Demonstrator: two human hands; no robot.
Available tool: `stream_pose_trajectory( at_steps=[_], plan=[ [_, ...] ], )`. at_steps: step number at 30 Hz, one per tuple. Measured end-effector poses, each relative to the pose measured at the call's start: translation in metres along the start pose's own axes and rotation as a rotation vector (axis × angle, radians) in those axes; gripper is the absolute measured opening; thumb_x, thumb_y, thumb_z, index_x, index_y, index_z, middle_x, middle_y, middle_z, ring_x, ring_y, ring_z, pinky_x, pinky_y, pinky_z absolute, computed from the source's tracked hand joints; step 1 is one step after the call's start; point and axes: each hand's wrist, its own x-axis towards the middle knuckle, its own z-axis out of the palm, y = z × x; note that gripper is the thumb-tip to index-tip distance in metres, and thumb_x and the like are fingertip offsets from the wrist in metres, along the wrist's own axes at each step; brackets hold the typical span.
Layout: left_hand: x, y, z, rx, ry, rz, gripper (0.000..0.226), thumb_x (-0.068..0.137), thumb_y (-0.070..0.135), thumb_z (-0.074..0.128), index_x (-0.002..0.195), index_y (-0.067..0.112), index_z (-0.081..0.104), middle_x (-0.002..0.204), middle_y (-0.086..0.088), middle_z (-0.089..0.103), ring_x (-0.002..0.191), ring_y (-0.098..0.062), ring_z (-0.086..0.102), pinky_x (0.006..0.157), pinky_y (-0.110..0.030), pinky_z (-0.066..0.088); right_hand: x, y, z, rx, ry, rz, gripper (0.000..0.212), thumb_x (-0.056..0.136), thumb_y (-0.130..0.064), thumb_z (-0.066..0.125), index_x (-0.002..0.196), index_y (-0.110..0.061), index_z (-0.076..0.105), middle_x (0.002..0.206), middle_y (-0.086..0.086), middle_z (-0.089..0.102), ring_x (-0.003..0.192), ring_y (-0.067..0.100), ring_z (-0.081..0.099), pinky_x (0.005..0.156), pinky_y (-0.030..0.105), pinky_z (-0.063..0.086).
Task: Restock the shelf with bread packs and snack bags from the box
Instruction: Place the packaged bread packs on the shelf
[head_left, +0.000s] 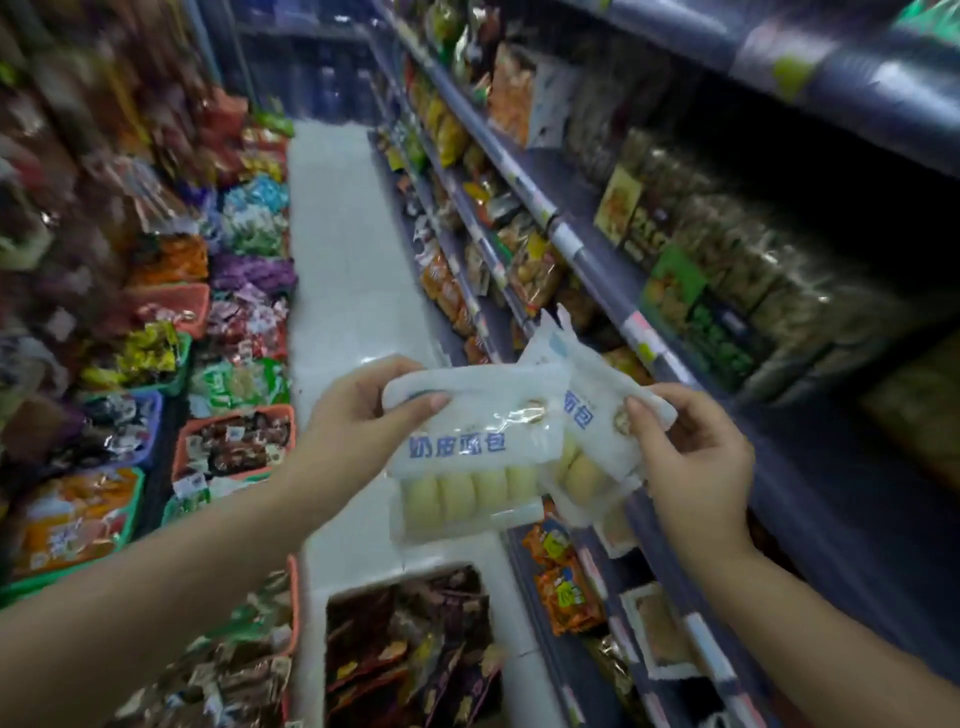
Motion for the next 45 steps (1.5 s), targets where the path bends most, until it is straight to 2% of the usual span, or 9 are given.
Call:
stream_pose_trajectory(
  at_steps=[4,8,14,19,22,29,34,40,45],
  plan=[
    [0.014,0.079,0.026,0.086,-0.13,0.185,0.009,0.082,0.021,0.071,0.075,0.022,0.065,0.068,-0.002,0.056,0.065,-0.01,0.05,0.061,-0.028,0.039,0.006,-0.066,-0.047,0.046,0.198,-0.047,0.022,0.086,-0.01,0.067,0.075,-0.029,0.065,0.067,-0.018,0.068,0.063,-0.005,0.06,0.06,0.01,0.047],
    [0.015,0.146,0.064,0.114,-0.214,0.32,0.005,0.081,0.027,0.066,0.077,0.024,0.064,0.071,0.003,0.058,0.067,-0.01,0.054,0.063,-0.028,0.043,0.003,-0.116,-0.112,0.057,0.341,-0.099,0.015,0.085,-0.019,0.069,0.075,-0.03,0.069,0.071,-0.011,0.07,0.069,0.003,0.063,0.067,0.02,0.053],
    [-0.012,0.199,0.144,-0.008,-0.31,0.367,0.013,0.085,0.017,0.066,0.075,0.025,0.064,0.07,0.003,0.066,0.066,-0.012,0.065,0.059,-0.028,0.054,-0.038,-0.164,-0.215,-0.043,0.489,-0.062,0.008,0.084,-0.028,0.065,0.078,-0.024,0.068,0.073,-0.007,0.07,0.071,0.006,0.064,0.066,0.018,0.053],
    [-0.047,0.203,0.209,-0.093,-0.502,0.361,0.013,0.076,0.021,0.067,0.066,0.027,0.063,0.061,0.006,0.065,0.058,-0.008,0.062,0.051,-0.02,0.049,-0.094,-0.18,-0.271,-0.169,0.586,0.005,0.016,0.076,-0.037,0.064,0.083,-0.024,0.07,0.076,0.002,0.072,0.073,0.017,0.067,0.067,0.033,0.054],
    [-0.055,0.203,0.231,-0.074,-0.593,0.383,0.006,0.07,0.035,0.071,0.075,0.035,0.067,0.072,0.01,0.069,0.068,-0.007,0.066,0.059,-0.021,0.051,-0.123,-0.188,-0.288,-0.208,0.706,0.004,0.015,0.072,-0.035,0.065,0.082,-0.025,0.072,0.074,0.004,0.072,0.069,0.015,0.065,0.065,0.03,0.053],
    [-0.05,0.247,0.259,-0.153,-0.681,0.508,0.043,0.058,0.058,0.079,0.089,0.031,0.069,0.083,-0.002,0.074,0.078,-0.028,0.072,0.074,-0.05,0.057,-0.144,-0.232,-0.306,-0.302,0.929,-0.085,0.012,0.078,-0.032,0.064,0.081,-0.022,0.072,0.073,0.003,0.072,0.067,0.013,0.069,0.058,0.026,0.057],
    [-0.048,0.292,0.271,-0.415,-0.722,0.444,0.035,0.045,0.039,0.078,0.077,0.026,0.07,0.073,-0.006,0.073,0.059,-0.022,0.071,0.047,-0.032,0.056,-0.128,-0.262,-0.316,-0.393,1.011,-0.149,0.016,0.086,-0.034,0.061,0.086,-0.023,0.072,0.078,0.004,0.073,0.075,0.022,0.071,0.066,0.044,0.06],
    [-0.021,0.323,0.282,-0.532,-0.734,0.444,0.03,0.048,0.034,0.076,0.076,0.025,0.068,0.07,-0.001,0.073,0.059,-0.014,0.069,0.052,-0.027,0.056,-0.101,-0.288,-0.316,-0.386,1.036,-0.257,0.016,0.088,-0.03,0.061,0.085,-0.018,0.071,0.083,0.011,0.073,0.081,0.031,0.071,0.073,0.055,0.057],
    [0.001,0.342,0.293,-0.649,-0.71,0.477,0.019,0.062,0.021,0.074,0.079,0.022,0.065,0.067,0.003,0.072,0.06,-0.008,0.069,0.051,-0.021,0.053,-0.07,-0.296,-0.32,-0.343,1.051,-0.372,0.013,0.09,-0.027,0.061,0.087,-0.018,0.069,0.083,0.005,0.074,0.081,0.021,0.072,0.071,0.04,0.06]
  ],
)
